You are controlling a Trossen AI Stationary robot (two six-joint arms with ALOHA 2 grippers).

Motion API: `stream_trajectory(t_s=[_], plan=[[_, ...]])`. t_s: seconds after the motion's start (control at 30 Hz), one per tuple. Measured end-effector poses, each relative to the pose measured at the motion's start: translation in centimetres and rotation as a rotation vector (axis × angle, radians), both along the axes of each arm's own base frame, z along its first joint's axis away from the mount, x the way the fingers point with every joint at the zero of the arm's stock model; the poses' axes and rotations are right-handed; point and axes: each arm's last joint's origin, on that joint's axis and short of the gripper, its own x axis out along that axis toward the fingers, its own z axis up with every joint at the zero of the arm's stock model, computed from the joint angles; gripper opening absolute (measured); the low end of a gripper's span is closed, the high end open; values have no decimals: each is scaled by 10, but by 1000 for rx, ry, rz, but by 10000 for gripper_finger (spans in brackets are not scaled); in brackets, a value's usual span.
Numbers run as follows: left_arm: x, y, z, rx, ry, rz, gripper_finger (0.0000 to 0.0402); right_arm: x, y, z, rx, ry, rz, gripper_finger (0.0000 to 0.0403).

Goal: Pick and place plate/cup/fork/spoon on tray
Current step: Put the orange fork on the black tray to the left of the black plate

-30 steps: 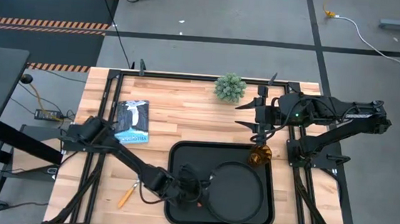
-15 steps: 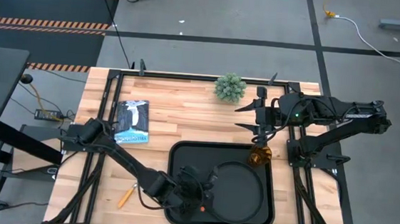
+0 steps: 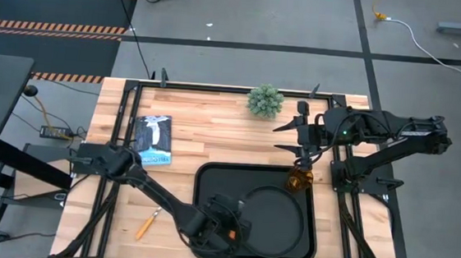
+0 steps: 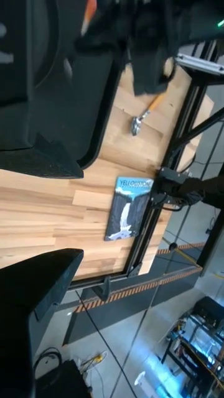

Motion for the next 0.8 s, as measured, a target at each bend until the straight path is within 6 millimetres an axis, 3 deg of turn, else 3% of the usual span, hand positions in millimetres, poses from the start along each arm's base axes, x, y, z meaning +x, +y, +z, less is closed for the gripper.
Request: stream_trajectory(t_s=[0.2, 0.53, 0.8], plan=[[-11, 13, -13, -41, 171, 103, 16, -6, -1, 3, -2, -17, 3, 201], [9, 29, -56, -131, 322, 127, 17, -9, -1, 5, 4, -24, 17, 201], [23, 34, -64, -169, 278, 90, 18, -9, -1, 5, 4, -24, 17, 201]])
